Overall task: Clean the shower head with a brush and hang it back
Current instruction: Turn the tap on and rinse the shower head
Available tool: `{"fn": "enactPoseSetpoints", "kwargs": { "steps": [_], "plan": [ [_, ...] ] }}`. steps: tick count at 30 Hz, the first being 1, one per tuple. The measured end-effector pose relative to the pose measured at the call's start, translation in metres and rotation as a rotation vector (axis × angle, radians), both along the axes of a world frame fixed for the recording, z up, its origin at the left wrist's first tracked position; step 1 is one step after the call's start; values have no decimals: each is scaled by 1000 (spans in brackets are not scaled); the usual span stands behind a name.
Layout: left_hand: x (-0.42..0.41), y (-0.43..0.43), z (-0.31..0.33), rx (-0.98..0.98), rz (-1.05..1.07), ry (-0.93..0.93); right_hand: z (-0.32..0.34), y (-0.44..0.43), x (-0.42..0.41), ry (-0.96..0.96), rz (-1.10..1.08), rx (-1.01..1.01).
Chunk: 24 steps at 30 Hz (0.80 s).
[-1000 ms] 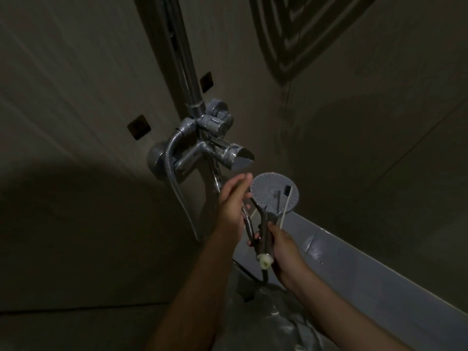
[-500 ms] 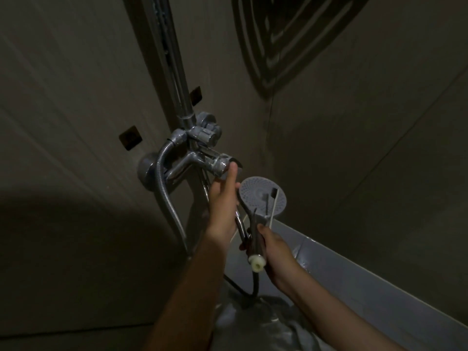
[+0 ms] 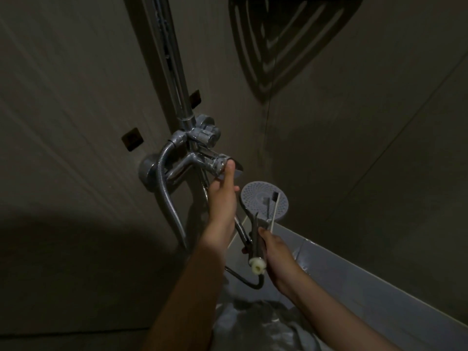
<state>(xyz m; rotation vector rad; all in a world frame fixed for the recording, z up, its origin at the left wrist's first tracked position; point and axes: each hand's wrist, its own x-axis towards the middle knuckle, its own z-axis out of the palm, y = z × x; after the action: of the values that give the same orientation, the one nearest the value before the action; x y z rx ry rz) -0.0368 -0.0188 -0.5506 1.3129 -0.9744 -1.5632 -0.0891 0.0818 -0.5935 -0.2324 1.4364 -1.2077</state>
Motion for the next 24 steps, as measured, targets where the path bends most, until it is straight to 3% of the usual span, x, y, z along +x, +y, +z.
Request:
{"fn": "enactPoseSetpoints", "kwargs": {
  "steps": [24],
  "plan": [
    [3,1,3,53,-12,-69,-2,2,3,43,-37,-6]
  ]
}}
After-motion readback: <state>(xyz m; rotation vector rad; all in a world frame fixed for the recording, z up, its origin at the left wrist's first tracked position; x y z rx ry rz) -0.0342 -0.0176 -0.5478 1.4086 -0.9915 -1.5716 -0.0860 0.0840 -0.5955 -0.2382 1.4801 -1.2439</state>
